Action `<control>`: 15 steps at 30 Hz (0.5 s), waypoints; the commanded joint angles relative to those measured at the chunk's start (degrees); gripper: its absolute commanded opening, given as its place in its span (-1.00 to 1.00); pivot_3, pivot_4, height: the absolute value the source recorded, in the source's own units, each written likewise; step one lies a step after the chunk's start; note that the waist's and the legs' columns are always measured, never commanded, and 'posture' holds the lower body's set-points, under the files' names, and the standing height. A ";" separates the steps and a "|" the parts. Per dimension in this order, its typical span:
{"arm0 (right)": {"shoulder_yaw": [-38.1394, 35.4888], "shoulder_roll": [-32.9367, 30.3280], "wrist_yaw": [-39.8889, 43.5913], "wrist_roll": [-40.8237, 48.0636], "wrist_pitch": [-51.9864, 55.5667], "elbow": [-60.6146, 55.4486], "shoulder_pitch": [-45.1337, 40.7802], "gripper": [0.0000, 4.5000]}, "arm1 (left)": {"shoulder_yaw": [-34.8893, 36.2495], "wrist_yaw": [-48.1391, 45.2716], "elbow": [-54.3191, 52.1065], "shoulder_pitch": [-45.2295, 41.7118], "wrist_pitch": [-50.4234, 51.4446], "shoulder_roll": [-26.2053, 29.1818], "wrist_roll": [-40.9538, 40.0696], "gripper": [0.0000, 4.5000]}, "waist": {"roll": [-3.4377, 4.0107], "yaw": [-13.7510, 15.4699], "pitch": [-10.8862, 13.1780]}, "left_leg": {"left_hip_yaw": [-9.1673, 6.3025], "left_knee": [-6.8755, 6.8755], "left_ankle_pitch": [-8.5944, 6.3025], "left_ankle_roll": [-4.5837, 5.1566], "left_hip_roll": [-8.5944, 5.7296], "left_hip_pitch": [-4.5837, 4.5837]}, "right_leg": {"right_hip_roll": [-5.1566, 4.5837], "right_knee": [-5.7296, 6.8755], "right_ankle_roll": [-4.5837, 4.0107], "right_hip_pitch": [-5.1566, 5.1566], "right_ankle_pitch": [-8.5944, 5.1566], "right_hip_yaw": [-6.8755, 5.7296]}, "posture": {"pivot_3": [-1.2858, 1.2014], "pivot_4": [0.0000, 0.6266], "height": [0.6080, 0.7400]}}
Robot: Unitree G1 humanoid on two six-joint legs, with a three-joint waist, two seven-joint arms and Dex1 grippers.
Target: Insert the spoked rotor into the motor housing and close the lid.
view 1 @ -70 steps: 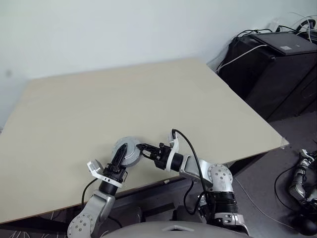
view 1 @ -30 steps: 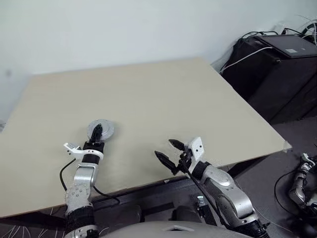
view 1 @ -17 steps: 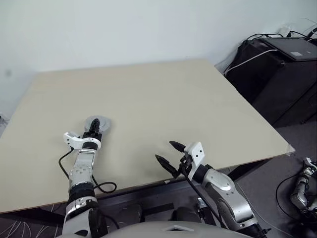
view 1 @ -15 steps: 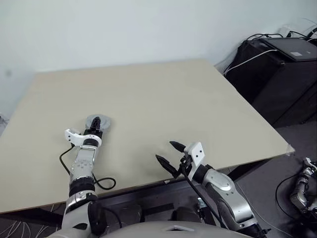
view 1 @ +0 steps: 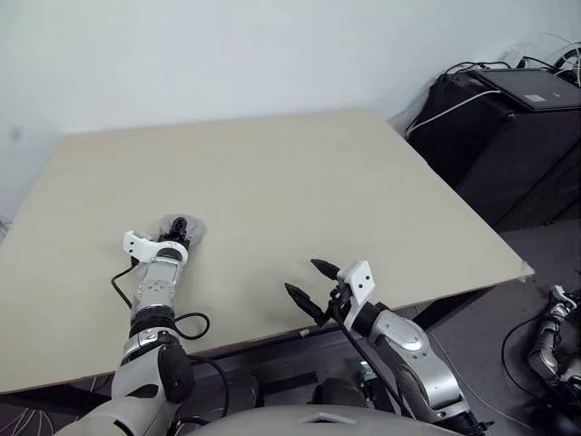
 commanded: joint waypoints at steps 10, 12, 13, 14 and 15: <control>-0.85 0.50 0.15 -0.29 0.88 -0.36 -1.62 1.00 | -1.10 1.91 -14.08 9.44 8.99 -0.10 0.62 0.98 | 0.16 -1.06 -0.28 | 0.18 -0.04 -0.04 0.00 0.12 0.40 | 0.04 0.02 0.00 0.28 0.01 0.12 | 0.03 -1.00 1.00; -0.88 0.46 0.29 -0.24 0.96 -0.25 -1.77 1.00 | -2.29 1.88 -18.31 12.71 12.19 -0.52 0.39 0.98 | 0.23 -1.09 -0.35 | 0.25 -0.08 -0.06 0.03 0.13 0.47 | 0.03 0.02 -0.01 0.33 0.01 0.18 | 0.03 -1.00 1.00; -0.86 0.43 0.35 -0.24 0.99 -0.27 -1.78 1.00 | -2.76 1.74 -20.31 14.25 13.53 -0.69 0.14 0.98 | 0.27 -1.05 -0.37 | 0.28 -0.09 -0.07 0.05 0.13 0.52 | 0.03 0.01 -0.01 0.35 0.01 0.20 | 0.03 -1.00 1.00; -0.85 0.43 0.40 -0.22 1.01 -0.21 -1.83 1.00 | -3.33 1.50 -22.18 15.76 14.78 -0.70 0.04 0.98 | 0.31 -1.02 -0.42 | 0.28 -0.09 -0.09 0.06 0.13 0.55 | 0.03 0.01 -0.01 0.40 0.00 0.20 | 0.03 -1.00 1.00; -0.84 0.39 0.51 -0.17 1.07 -0.14 -1.91 1.00 | -3.77 1.26 -24.58 17.67 16.27 -0.83 -0.56 0.98 | 0.35 -1.03 -0.45 | 0.30 -0.09 -0.10 0.06 0.13 0.58 | 0.03 0.00 -0.02 0.42 0.00 0.21 | 0.03 -1.00 1.00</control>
